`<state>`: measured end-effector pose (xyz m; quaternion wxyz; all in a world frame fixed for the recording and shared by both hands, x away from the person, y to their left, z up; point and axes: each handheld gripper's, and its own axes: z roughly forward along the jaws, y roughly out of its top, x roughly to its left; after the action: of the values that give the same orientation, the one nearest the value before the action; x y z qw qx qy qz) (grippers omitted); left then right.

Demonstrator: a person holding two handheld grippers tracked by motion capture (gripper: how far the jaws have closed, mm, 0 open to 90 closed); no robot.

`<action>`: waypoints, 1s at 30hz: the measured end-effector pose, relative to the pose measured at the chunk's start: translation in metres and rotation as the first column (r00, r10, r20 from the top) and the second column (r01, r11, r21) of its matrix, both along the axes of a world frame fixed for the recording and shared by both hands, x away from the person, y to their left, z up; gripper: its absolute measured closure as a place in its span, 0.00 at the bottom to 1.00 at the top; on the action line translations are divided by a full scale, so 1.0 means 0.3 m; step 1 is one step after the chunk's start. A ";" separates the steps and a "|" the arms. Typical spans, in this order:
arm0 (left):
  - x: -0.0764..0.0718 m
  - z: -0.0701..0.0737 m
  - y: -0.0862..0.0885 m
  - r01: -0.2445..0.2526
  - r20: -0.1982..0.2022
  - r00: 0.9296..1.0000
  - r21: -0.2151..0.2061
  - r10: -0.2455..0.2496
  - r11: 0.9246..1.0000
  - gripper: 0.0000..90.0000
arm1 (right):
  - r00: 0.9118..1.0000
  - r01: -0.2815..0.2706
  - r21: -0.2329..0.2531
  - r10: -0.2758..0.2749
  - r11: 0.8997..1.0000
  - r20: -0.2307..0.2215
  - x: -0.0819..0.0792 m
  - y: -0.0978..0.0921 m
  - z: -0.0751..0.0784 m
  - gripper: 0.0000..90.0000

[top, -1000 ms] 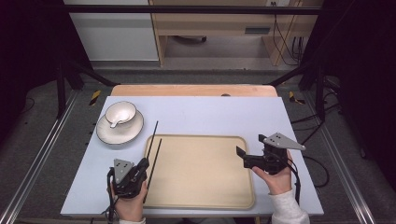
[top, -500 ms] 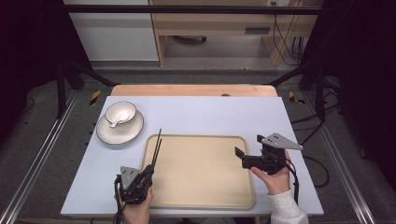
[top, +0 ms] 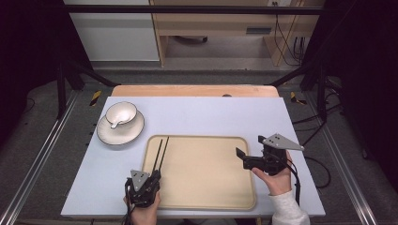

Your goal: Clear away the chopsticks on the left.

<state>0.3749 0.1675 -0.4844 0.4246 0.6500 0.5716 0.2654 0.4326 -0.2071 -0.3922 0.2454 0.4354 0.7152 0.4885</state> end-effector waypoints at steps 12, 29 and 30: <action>0.022 -0.003 -0.016 0.004 -0.062 0.998 0.045 -0.001 0.999 0.95 | 1.000 -0.003 -0.001 0.003 1.000 -0.004 0.001 0.005 -0.003 0.08; 0.045 0.008 -0.017 0.036 -0.111 0.993 0.063 -0.029 0.997 0.92 | 1.000 0.000 0.006 0.000 1.000 0.000 -0.002 0.000 0.003 0.08; 0.045 0.010 -0.015 0.041 -0.113 0.993 0.065 -0.033 0.997 0.91 | 1.000 -0.001 0.002 0.001 1.000 0.002 -0.002 -0.002 0.003 0.08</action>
<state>0.3885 0.1632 -0.4813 0.3746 0.6882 0.5732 0.2397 0.4319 -0.2077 -0.3912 0.2453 0.4350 0.7146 0.4898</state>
